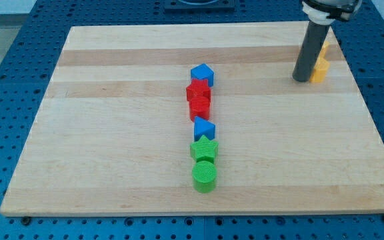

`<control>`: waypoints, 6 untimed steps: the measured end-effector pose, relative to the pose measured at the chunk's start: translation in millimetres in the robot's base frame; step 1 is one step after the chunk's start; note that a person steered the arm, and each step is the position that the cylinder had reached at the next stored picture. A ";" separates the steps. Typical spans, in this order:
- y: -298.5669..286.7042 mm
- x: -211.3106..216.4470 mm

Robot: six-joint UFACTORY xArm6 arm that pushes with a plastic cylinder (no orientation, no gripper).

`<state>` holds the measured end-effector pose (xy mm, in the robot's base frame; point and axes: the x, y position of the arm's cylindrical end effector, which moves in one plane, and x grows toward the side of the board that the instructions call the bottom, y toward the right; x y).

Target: Place your arm at the left of the cube

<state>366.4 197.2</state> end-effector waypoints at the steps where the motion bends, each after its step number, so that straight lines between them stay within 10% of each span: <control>1: 0.0 0.0; 6: -221.6 -93.3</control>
